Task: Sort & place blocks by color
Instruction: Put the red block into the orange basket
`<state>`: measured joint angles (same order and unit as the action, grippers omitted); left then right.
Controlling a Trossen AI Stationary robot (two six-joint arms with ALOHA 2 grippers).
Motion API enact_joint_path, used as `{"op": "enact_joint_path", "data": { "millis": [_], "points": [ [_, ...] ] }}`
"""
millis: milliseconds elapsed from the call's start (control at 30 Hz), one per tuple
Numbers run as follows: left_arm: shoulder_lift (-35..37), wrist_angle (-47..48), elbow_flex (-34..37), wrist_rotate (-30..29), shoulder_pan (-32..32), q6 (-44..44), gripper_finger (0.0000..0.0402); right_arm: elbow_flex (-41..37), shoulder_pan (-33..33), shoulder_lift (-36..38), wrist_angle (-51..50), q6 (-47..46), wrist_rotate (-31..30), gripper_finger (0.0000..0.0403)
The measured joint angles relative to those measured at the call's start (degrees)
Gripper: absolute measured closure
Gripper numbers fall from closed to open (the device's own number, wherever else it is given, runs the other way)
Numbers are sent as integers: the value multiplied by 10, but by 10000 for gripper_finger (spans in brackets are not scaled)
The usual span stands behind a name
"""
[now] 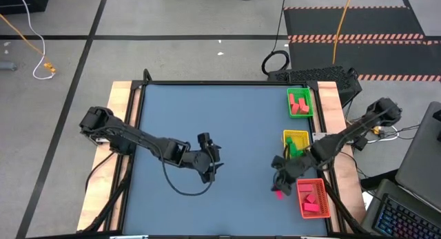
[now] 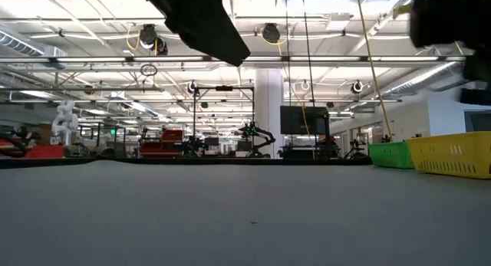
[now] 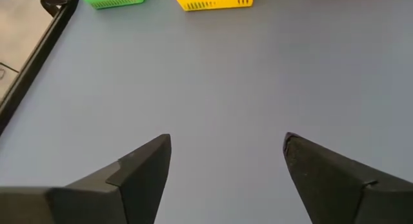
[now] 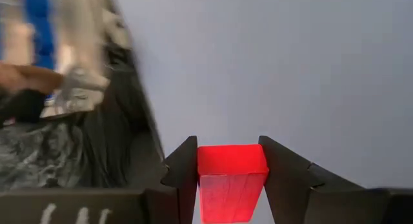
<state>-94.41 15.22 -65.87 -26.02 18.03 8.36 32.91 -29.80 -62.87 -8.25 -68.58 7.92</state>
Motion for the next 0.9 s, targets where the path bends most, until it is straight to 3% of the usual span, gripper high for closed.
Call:
{"op": "enact_joint_path", "data": {
  "millis": [167,500,667,900],
  "points": [
    [10,-3,0,0,-12,-23,113,0,-51,5,-75,-149,57,274],
    [65,1,0,0,-36,-53,114,0,-126,19,-58,-335,132,274],
    [77,-1,1,1,-39,-57,116,0,-156,40,-88,-380,133,274],
    [78,-7,0,4,-36,-53,123,0,-176,57,-219,-394,133,274]
  ]
}}
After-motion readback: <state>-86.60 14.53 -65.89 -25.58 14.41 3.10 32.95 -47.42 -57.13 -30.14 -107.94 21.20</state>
